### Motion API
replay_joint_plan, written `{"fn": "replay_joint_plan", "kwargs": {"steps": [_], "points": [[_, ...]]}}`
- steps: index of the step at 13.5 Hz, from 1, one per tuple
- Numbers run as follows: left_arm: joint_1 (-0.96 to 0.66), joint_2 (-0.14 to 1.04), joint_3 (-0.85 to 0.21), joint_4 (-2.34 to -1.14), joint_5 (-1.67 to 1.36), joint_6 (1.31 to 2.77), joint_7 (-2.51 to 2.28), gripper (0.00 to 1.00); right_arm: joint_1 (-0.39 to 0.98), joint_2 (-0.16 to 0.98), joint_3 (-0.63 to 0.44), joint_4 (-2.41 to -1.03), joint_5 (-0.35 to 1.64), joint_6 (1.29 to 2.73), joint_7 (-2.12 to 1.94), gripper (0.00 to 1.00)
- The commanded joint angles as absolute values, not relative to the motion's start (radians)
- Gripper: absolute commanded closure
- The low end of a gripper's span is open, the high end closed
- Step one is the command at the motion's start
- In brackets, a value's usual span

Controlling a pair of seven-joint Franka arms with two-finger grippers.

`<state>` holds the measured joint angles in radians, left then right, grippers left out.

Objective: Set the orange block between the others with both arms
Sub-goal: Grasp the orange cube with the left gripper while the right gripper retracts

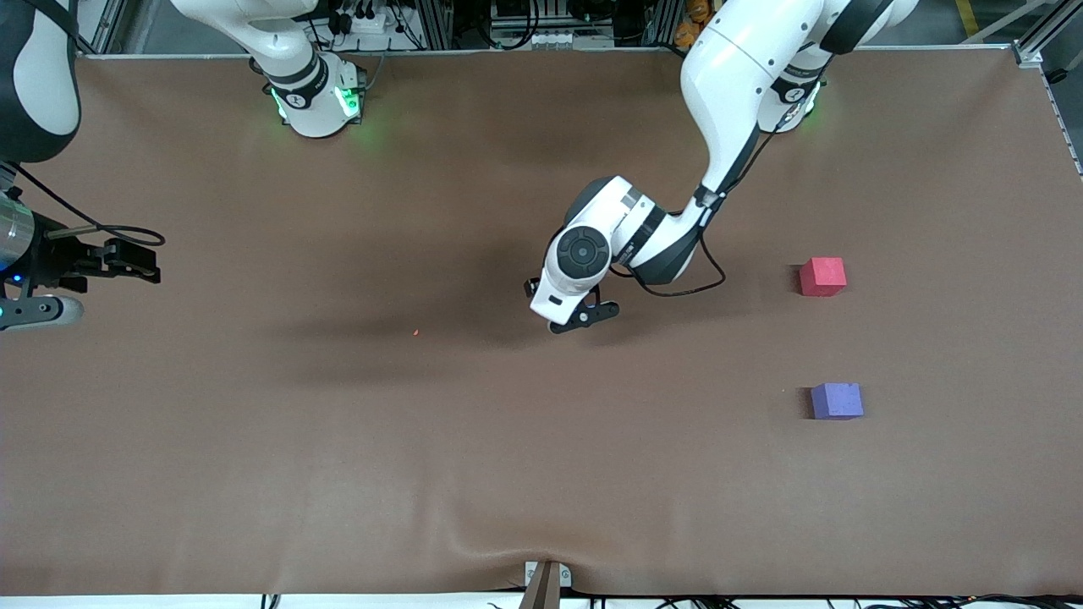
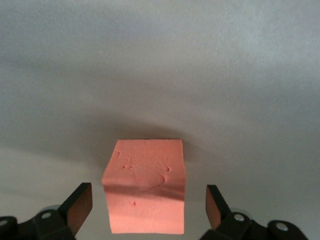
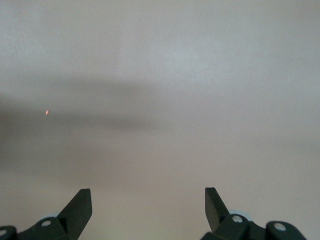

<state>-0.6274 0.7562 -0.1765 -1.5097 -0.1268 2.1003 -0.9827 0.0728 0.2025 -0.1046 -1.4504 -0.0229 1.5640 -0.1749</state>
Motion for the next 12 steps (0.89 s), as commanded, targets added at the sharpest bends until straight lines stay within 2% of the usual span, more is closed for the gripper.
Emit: {"fn": "replay_joint_plan", "kwargs": {"steps": [1, 5, 6, 7, 8, 12], "points": [[-0.644, 0.771, -0.167, -1.511, -0.097, 2.111, -1.002, 0.0, 0.069, 0.195, -0.1, -1.463, -0.037, 1.589, -0.176, 0.0], [-0.658, 0.793, -0.167, -1.509, -0.069, 2.111, -1.005, 0.0, 0.049, 0.199, -0.103, -1.497, -0.025, 1.6, -0.172, 0.0], [-0.658, 0.792, -0.167, -1.509, -0.068, 2.111, -1.005, 0.42, 0.048, 0.201, -0.103, -1.499, -0.025, 1.615, -0.173, 0.0], [-0.658, 0.792, -0.167, -1.508, -0.066, 2.111, -1.005, 0.97, 0.046, 0.201, -0.104, -1.5, -0.025, 1.621, -0.173, 0.0], [-0.666, 0.792, -0.166, -1.508, -0.06, 2.111, -1.005, 1.0, 0.046, 0.201, -0.115, -1.502, -0.025, 1.621, -0.173, 0.0], [-0.654, 0.773, -0.166, -1.503, 0.021, 2.109, -0.989, 1.0, 0.054, 0.19, -0.14, -1.496, -0.025, 1.603, -0.181, 0.0]]}}
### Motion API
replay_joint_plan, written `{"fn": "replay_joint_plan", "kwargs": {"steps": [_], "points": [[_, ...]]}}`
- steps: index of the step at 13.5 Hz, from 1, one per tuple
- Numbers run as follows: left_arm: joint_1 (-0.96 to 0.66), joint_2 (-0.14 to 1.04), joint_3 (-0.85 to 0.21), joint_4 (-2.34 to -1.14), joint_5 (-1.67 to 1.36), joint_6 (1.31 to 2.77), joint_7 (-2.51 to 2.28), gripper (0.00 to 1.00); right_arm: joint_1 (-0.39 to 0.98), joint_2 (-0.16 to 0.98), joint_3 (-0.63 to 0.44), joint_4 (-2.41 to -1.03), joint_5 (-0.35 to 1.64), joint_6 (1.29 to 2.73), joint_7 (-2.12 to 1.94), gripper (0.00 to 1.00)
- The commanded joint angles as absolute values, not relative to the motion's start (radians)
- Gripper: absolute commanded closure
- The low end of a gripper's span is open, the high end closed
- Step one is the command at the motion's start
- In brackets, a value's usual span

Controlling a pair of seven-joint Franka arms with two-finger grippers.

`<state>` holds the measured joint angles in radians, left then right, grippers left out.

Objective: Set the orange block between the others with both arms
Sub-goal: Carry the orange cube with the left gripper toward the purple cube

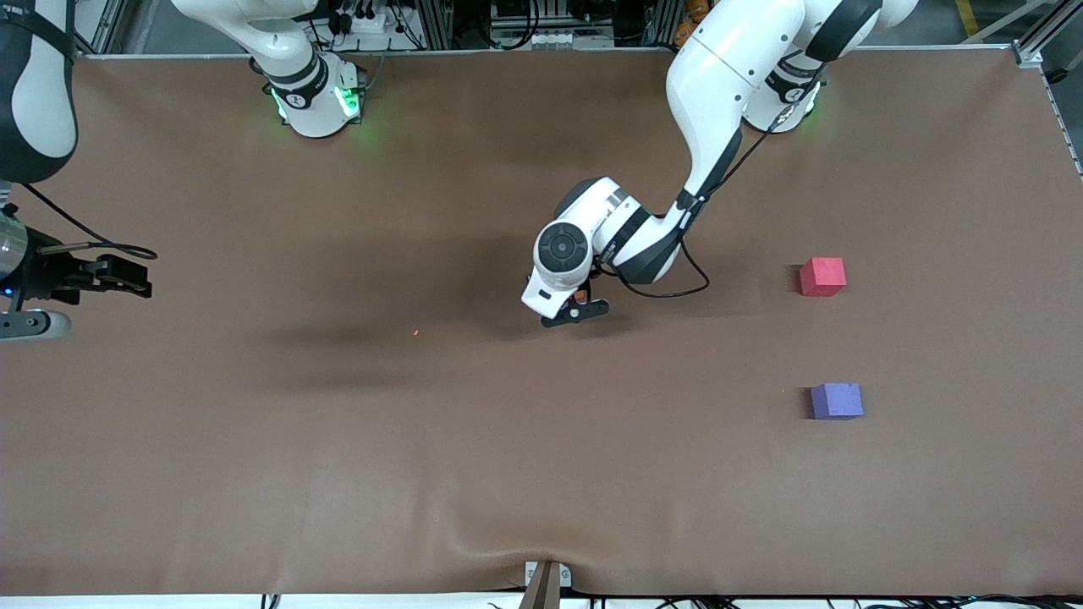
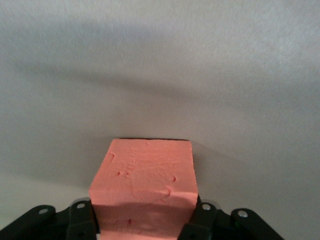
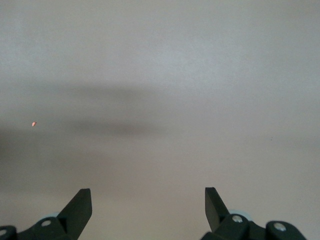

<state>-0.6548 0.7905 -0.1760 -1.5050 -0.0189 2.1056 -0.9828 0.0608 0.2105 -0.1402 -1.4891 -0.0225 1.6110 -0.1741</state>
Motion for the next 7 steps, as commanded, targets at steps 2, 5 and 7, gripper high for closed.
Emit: {"fn": "replay_joint_plan", "kwargs": {"steps": [2, 5, 7], "points": [[-0.621, 0.749, -0.164, -1.499, 0.053, 2.109, -0.985, 1.0, 0.051, 0.19, -0.14, -1.493, -0.025, 1.594, -0.184, 0.0], [-0.526, 0.689, -0.166, -1.502, 0.066, 2.103, -0.944, 1.0, 0.054, 0.192, -0.135, -1.49, -0.023, 1.589, -0.181, 0.0], [-0.468, 0.651, -0.166, -1.512, 0.067, 2.091, -0.924, 1.0, 0.057, 0.195, -0.133, -1.483, -0.023, 1.591, -0.179, 0.0]]}}
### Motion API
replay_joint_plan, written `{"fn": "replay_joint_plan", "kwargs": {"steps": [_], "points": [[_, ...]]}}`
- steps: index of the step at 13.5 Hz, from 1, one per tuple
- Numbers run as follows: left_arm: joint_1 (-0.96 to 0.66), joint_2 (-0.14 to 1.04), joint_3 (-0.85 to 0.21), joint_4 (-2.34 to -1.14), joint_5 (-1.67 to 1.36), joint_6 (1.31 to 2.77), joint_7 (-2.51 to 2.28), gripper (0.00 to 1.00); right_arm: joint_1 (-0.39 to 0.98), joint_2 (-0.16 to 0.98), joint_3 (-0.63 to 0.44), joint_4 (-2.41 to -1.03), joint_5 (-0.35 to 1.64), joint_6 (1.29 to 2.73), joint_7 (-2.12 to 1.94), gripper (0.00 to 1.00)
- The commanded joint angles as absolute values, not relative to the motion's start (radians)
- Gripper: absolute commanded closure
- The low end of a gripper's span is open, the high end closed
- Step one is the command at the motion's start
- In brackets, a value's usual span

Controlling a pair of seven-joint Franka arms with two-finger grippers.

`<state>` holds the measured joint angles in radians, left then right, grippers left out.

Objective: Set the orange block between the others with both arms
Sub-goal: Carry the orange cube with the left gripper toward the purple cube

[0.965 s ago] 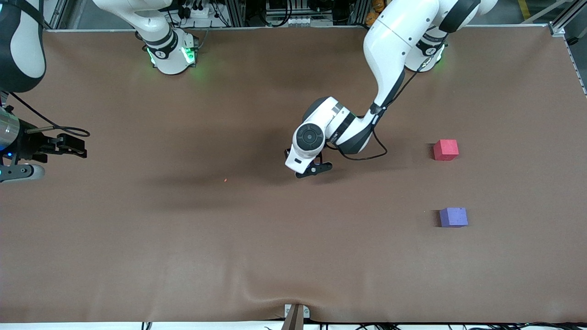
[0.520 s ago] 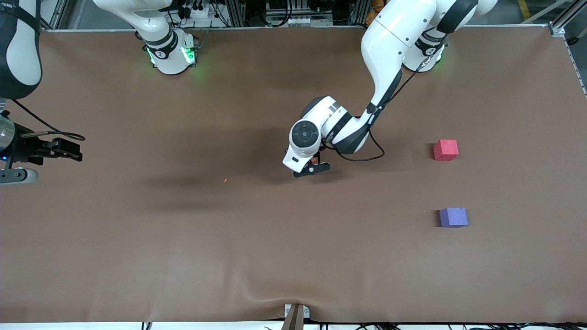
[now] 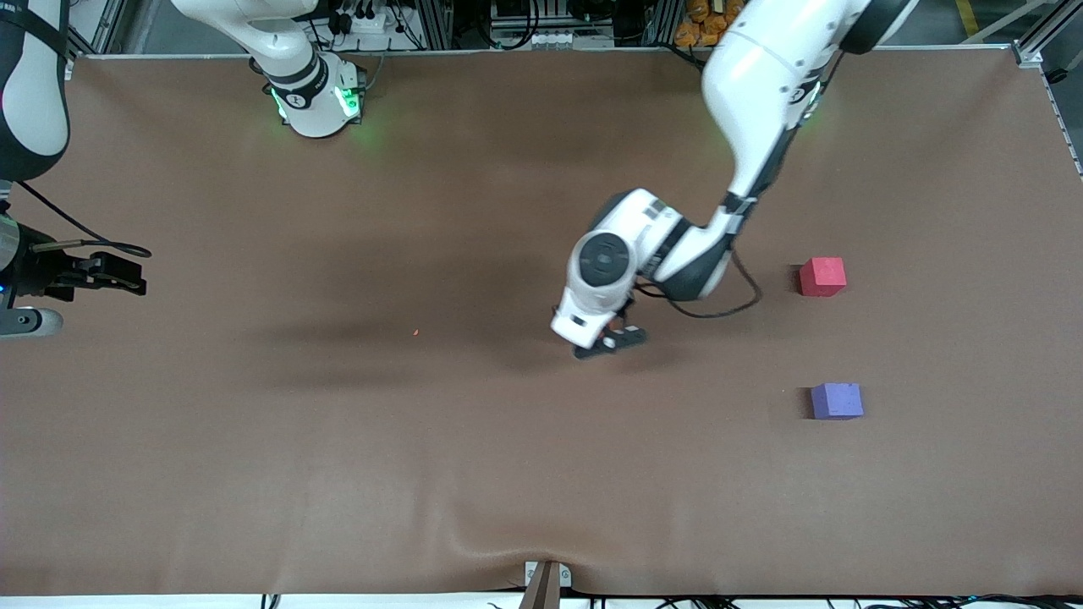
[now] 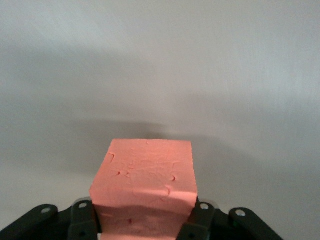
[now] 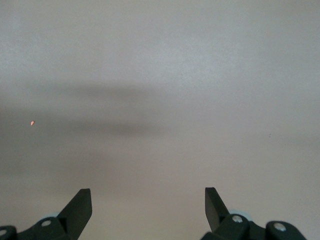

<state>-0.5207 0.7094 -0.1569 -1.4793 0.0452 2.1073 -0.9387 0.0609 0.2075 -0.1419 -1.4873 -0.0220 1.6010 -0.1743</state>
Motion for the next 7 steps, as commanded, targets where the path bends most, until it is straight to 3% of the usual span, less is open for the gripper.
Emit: {"fn": "replay_joint_plan", "kwargs": {"steps": [1, 4, 7], "points": [[-0.442, 0.638, -0.166, -1.514, 0.067, 2.068, -0.907, 1.0, 0.063, 0.195, -0.133, -1.483, -0.023, 1.589, -0.178, 0.0], [-0.362, 0.597, -0.166, -1.529, 0.067, 1.935, -0.798, 1.0, 0.069, 0.196, -0.133, -1.482, 0.029, 1.591, -0.175, 0.0], [-0.267, 0.51, -0.166, -1.638, 0.067, 1.91, -0.694, 1.0, 0.069, 0.196, -0.135, -1.477, 0.045, 1.591, -0.181, 0.0]]}}
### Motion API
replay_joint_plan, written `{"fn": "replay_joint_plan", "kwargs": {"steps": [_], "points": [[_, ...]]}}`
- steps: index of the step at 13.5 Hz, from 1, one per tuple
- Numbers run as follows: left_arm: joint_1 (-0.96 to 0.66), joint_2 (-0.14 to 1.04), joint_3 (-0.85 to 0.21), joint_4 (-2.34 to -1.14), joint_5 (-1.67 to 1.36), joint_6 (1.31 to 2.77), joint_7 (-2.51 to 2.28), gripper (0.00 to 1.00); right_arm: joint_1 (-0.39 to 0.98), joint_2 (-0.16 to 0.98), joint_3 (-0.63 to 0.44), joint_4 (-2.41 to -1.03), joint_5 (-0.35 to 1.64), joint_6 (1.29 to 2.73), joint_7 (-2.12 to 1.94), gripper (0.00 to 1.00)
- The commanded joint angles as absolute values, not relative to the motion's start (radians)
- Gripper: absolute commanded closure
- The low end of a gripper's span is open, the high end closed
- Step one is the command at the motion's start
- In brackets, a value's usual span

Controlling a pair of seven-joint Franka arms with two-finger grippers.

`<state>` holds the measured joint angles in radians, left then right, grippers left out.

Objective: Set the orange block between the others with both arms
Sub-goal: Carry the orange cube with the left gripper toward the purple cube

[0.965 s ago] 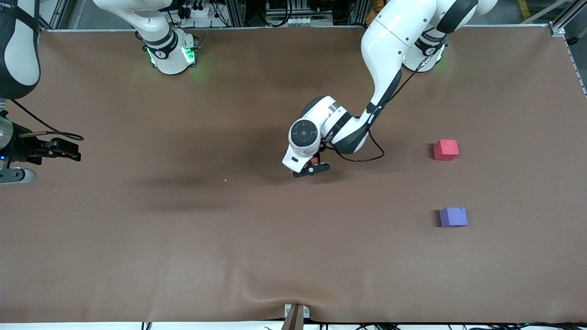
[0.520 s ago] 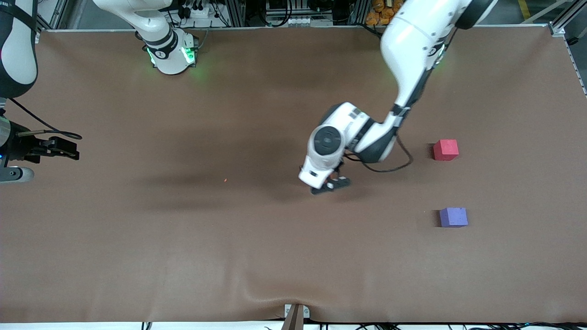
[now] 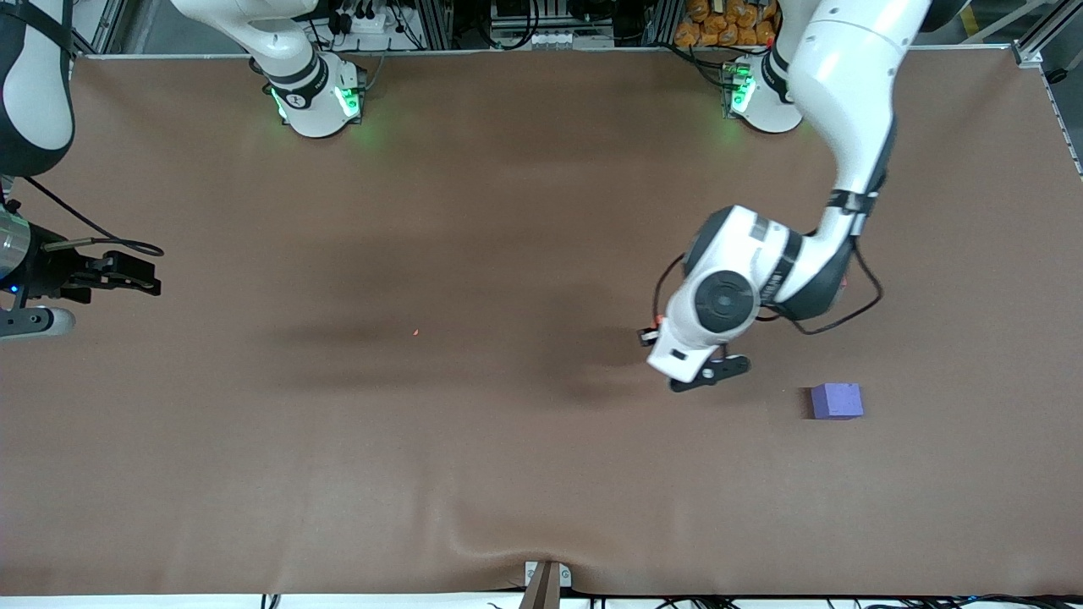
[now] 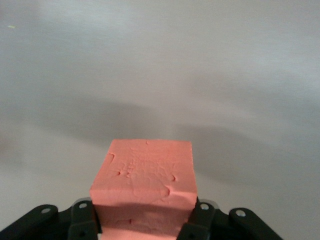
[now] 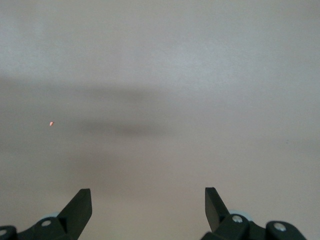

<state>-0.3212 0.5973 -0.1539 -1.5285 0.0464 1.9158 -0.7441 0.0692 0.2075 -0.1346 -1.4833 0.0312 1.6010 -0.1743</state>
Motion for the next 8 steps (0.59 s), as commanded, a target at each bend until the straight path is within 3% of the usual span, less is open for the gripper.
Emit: {"fn": "replay_joint_plan", "kwargs": {"steps": [1, 8], "points": [[-0.234, 0.483, -0.164, -1.681, 0.069, 1.91, -0.646, 1.0, 0.069, 0.195, -0.135, -1.477, 0.044, 1.589, -0.181, 0.0], [0.03, 0.426, -0.166, -1.815, 0.092, 1.911, -0.28, 1.0, 0.064, 0.199, -0.135, -1.477, 0.044, 1.579, -0.187, 0.0]]}}
